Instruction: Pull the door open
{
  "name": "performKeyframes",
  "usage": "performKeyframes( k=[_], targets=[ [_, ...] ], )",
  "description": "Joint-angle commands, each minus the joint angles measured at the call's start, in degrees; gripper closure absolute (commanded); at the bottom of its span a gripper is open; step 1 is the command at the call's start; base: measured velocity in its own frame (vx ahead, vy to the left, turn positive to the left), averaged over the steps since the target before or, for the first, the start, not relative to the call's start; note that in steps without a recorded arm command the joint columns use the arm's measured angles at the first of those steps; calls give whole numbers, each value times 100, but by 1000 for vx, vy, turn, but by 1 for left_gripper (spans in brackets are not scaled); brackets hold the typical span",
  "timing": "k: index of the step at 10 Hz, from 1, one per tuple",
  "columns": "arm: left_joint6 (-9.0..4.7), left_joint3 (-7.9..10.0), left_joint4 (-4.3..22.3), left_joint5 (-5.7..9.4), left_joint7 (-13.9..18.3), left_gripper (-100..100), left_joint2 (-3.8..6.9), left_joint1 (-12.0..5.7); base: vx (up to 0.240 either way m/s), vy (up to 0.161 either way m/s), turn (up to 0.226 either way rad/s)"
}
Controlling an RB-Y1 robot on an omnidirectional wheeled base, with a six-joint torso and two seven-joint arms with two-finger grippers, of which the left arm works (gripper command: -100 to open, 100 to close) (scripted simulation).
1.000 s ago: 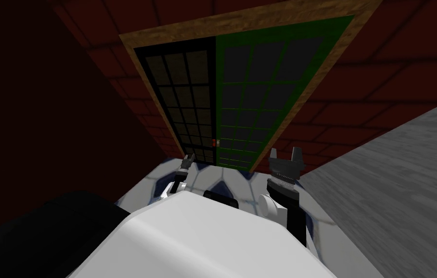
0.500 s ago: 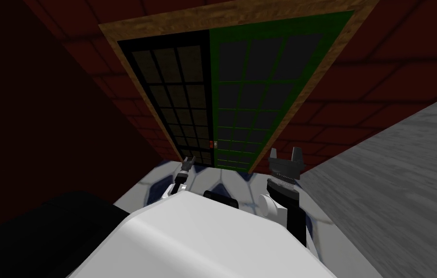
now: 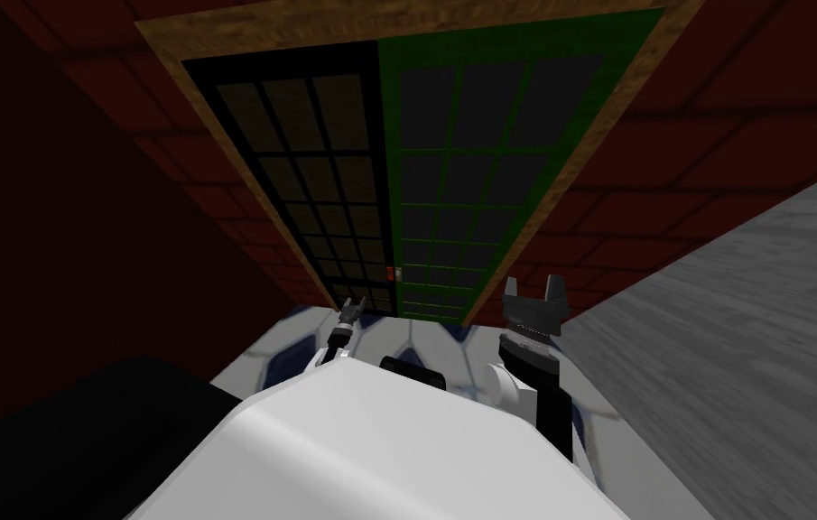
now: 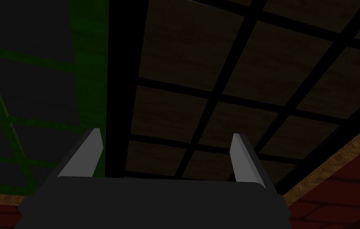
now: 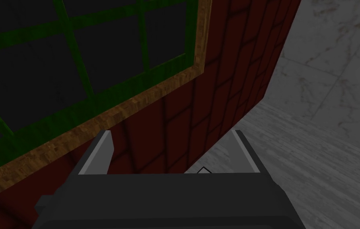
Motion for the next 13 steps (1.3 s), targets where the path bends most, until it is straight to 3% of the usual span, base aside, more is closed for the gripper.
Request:
performKeyframes(
  k=[1, 9, 10, 13],
  targets=[
    [-54, 48, 199, -45, -187, -100, -19, -53, 114, -13, -74],
    [-266, 249, 1050, -257, -999, -100, -171, -263, 108, -6, -53],
    [-266, 249, 1050, -257, -999, -100, -171, -263, 91, 10, -36],
    [-363, 338, 1431, -354, -1367, -100, -268, -371, 165, 10, -64]
  ],
)
